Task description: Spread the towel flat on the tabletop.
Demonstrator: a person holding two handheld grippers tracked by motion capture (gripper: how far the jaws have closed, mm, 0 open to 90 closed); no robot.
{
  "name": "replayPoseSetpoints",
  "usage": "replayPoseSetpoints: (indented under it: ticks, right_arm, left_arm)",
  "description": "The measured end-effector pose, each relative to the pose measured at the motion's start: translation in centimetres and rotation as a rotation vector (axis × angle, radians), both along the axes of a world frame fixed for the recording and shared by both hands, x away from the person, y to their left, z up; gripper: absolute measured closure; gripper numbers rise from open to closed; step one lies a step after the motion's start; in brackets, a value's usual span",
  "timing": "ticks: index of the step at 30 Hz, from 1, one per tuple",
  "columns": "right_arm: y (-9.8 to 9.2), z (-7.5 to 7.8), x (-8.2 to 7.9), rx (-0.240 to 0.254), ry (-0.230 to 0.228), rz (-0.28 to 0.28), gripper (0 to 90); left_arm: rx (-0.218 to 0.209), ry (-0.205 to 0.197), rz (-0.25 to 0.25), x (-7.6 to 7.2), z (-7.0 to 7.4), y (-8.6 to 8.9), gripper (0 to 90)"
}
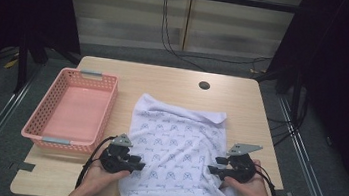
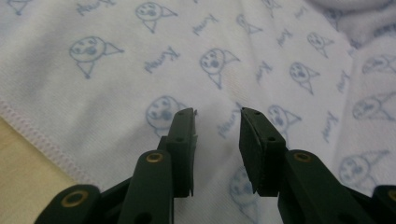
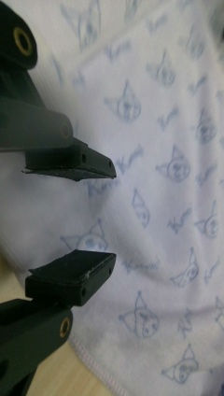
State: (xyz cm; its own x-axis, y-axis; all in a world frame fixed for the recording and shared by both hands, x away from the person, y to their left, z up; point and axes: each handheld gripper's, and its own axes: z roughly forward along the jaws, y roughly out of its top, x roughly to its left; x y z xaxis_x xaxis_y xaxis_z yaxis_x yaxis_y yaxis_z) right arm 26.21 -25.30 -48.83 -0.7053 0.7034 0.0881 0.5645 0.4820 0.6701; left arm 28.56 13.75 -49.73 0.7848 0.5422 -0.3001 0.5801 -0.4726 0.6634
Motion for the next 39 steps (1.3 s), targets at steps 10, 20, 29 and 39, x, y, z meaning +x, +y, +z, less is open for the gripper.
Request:
replayPoseSetpoints:
  ticks: [10, 20, 29, 39]
  right_arm:
    - [-1.4, -0.2, -3.9, -0.033, 0.054, 0.026, 87.0]
    - [-2.2, 1.2, -4.0, 0.046, 0.052, 0.040, 74.5]
    - [-2.3, 2.4, 4.9, 0.068, -0.087, -0.070, 58.9]
    - [-1.1, -0.1, 8.8, 0.005, -0.015, -0.062, 88.7]
  left_arm:
    - [0.047, 0.001, -0.102, -3.1, 0.3, 1.0, 83.5]
    - [-0.011, 0.022, -0.078, -3.1, 0.7, 1.3, 68.3]
    - [-0.018, 0.017, -0.027, -0.3, -0.1, 0.3, 66.2]
    - [-0.037, 0.026, -0.036, -0.2, -0.2, 0.6, 65.1]
